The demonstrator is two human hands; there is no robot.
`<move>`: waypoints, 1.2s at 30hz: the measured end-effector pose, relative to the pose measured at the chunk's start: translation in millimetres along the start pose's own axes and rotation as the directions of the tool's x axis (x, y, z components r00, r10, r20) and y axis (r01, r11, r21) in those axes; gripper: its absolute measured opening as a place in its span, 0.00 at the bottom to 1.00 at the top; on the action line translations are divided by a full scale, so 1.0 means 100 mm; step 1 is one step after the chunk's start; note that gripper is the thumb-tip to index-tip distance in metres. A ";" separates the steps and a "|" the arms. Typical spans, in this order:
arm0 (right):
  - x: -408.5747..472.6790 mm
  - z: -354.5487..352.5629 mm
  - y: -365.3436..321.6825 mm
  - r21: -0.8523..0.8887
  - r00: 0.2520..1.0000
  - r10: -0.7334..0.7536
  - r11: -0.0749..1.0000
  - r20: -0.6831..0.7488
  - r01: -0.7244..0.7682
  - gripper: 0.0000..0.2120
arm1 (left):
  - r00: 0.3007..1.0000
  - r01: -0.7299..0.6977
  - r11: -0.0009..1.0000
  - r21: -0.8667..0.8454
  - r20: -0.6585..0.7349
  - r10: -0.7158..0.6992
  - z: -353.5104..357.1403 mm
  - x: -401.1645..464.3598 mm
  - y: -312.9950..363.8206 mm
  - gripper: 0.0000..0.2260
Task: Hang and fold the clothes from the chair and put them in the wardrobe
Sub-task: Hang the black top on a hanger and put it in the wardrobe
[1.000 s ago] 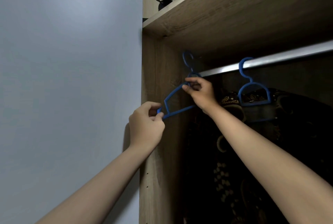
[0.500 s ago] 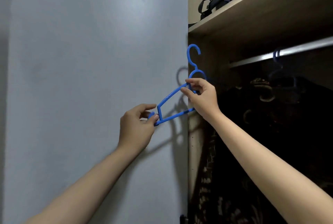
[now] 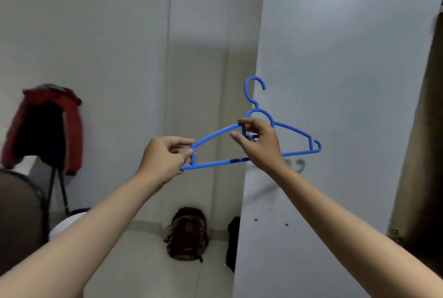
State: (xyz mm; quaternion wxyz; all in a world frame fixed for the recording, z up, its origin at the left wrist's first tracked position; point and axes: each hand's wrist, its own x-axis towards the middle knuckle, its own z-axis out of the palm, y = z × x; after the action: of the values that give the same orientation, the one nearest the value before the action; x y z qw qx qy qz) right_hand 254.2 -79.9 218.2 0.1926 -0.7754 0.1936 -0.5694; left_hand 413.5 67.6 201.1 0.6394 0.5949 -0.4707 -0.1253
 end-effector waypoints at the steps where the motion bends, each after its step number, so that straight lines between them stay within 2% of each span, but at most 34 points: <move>1: -0.05 0.24 -0.09 0.015 0.999 -0.022 1.000 0.046 0.021 0.15 | 0.998 0.050 0.999 0.019 -0.024 -0.050 -0.25 -0.05 -0.05 0.10; 4: -0.20 0.92 -0.36 0.089 0.982 -0.073 0.994 0.174 0.059 0.16 | 0.981 0.165 0.980 0.112 -0.121 -0.151 -0.97 -0.26 -0.20 0.09; 7: -0.34 1.54 -0.65 0.201 0.942 -0.134 0.977 0.309 0.073 0.19 | 0.946 0.243 0.961 0.134 -0.251 -0.204 -1.58 -0.53 -0.32 0.09; 10: -0.49 2.08 -0.94 0.297 0.866 -0.225 0.950 0.446 0.094 0.22 | 0.880 0.314 0.940 0.136 -0.414 -0.234 -2.10 -0.82 -0.40 0.11; 12: -0.60 2.40 -1.10 0.328 0.798 -0.331 0.928 0.503 0.178 0.26 | 0.823 0.359 0.923 0.138 -0.513 -0.243 -2.41 -1.00 -0.43 0.11; 16: -0.78 2.93 -1.27 0.381 0.646 -0.593 0.805 0.480 0.456 0.37 | 0.718 0.437 0.891 0.122 -0.644 -0.264 -2.92 -1.27 -0.47 0.10; 19: -0.81 3.32 -1.28 0.346 0.551 -0.734 0.675 0.397 0.651 0.38 | 0.649 0.467 0.877 0.111 -0.716 -0.255 -3.23 -1.35 -0.52 0.10; 21: -0.73 3.55 -1.26 0.305 0.516 -0.785 0.612 0.342 0.730 0.37 | 0.615 0.473 0.877 0.089 -0.746 -0.256 -3.42 -1.34 -0.56 0.10; 24: -0.54 3.80 -1.17 0.209 0.533 -0.806 0.585 0.258 0.784 0.38 | 0.582 0.487 0.871 0.071 -0.770 -0.263 -3.67 -1.22 -0.63 0.11; 28: -0.28 4.12 -0.96 0.107 0.626 -0.750 0.654 0.213 0.748 0.39 | 0.556 0.497 0.865 0.074 -0.792 -0.252 -3.87 -1.01 -0.76 0.12; 31: -0.12 4.38 -0.83 0.153 0.642 -0.713 0.694 0.281 0.704 0.44 | 0.539 0.517 0.850 0.097 -0.809 -0.235 -4.01 -0.85 -0.90 0.12; 36: -0.11 4.69 -0.78 0.214 0.598 -0.687 0.712 0.414 0.669 0.48 | 0.529 0.545 0.834 0.092 -0.809 -0.257 -4.27 -0.70 -1.17 0.12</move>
State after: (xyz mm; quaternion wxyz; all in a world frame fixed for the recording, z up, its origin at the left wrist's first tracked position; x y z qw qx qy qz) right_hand 707.1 28.4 119.8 0.0165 -0.8990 -0.1775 -0.4000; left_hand 743.9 362.4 131.1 0.6187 0.7819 -0.0143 0.0759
